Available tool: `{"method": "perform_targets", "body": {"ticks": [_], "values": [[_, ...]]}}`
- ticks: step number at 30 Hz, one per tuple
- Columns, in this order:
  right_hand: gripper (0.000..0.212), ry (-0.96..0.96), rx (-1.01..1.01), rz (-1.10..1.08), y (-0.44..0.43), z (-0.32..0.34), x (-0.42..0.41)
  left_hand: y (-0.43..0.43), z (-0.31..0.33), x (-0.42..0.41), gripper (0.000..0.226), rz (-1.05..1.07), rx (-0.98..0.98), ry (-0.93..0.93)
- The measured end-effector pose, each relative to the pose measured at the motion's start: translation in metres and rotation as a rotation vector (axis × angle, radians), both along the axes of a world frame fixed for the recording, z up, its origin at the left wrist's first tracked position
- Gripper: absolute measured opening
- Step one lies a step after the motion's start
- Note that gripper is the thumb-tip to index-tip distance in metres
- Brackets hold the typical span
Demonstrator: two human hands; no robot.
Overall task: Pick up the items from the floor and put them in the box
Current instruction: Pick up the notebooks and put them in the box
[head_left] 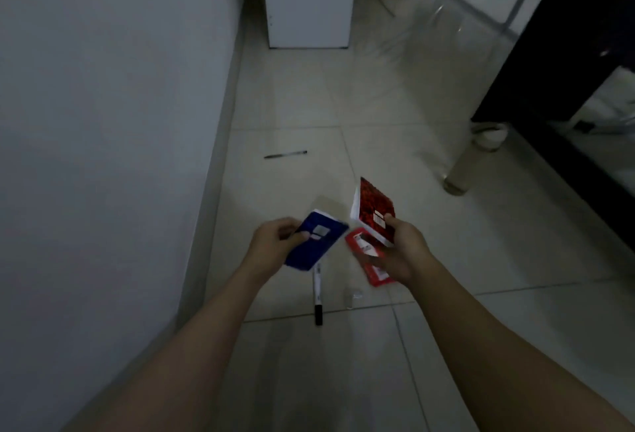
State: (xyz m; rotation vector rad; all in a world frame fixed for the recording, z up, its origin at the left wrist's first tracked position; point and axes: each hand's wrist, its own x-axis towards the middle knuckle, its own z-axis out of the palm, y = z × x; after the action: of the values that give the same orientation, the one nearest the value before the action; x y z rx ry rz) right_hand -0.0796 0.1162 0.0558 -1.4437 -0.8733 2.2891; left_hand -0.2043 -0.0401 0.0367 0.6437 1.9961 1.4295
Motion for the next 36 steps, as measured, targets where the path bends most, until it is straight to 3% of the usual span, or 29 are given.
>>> {"method": "perform_targets", "body": {"ticks": [6,15,19,22,24,26,28,32,36], "values": [[0.026,-0.008,0.006,0.283,-0.007,0.084,0.080,0.003,0.087,0.065,0.015,-0.345,-0.014,0.122],[0.024,0.205,0.102,0.061,-0.026,0.187,0.245,0.008,0.209,0.228,0.019,-0.392,0.197,0.035],[0.014,0.206,0.200,-0.055,-0.031,0.219,0.322,0.041,0.221,0.304,0.032,-0.271,0.388,-0.165],[0.009,0.076,0.341,-0.072,-0.039,0.224,0.376,0.068,0.214,0.364,0.049,-0.204,0.408,-0.498],[0.006,-0.054,0.414,-0.074,-0.046,0.218,0.408,0.077,0.206,0.401,0.054,-0.262,0.333,-0.722],[0.016,-0.150,0.447,-0.139,-0.057,0.211,0.446,0.080,0.200,0.438,0.043,-0.351,0.221,-0.761],[0.028,-0.209,0.467,-0.258,-0.070,0.206,0.490,0.081,0.194,0.477,0.025,-0.456,0.136,-0.748],[0.034,-0.327,0.530,-0.461,-0.094,0.196,0.584,0.076,0.182,0.558,0.015,-0.714,0.026,-0.754],[0.048,-0.427,0.498,-0.566,-0.104,0.178,0.676,0.072,0.161,0.649,0.014,-0.931,-0.112,-0.574]]}}
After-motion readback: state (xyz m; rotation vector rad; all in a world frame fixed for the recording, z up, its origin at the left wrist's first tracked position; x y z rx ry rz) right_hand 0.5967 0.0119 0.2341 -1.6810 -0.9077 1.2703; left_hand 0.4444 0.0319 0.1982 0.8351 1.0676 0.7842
